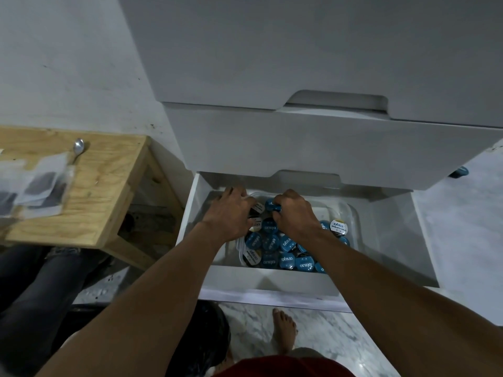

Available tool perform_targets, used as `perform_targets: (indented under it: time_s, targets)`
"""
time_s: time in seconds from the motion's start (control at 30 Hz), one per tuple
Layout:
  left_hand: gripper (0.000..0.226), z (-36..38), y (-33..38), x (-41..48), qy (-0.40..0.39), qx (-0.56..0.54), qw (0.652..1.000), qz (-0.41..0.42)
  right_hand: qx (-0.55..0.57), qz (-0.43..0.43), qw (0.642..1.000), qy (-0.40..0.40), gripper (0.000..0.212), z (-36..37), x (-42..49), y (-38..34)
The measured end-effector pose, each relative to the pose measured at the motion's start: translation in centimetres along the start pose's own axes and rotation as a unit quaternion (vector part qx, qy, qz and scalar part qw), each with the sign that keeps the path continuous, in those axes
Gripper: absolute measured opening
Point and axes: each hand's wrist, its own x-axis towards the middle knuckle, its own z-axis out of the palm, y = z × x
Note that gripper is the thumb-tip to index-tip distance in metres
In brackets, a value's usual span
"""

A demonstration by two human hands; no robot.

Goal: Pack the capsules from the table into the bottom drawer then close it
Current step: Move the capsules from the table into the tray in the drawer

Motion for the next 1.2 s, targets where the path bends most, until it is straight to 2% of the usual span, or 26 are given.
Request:
perform_targets:
  time_s: [0.17, 0.83, 1.2]
  targets:
    - [0.045, 0.1, -0.1, 0.0, -0.005, 0.031, 0.999, 0.022, -0.01, -0.002, 1.0, -0.009, 0.028, 0.1, -0.1, 0.0]
    - [0.046, 0.0, 0.3, -0.2, -0.015, -0.005, 1.0, 0.003, -0.018, 0.003, 0.999, -0.03, 0.03, -0.3, 0.0, 0.0]
    - [0.045, -1.8, 0.4, -1.4, 0.031, 0.009, 0.999, 0.03, -0.033, 0.021, 0.999, -0.031, 0.03, -1.4, -1.1, -0.9]
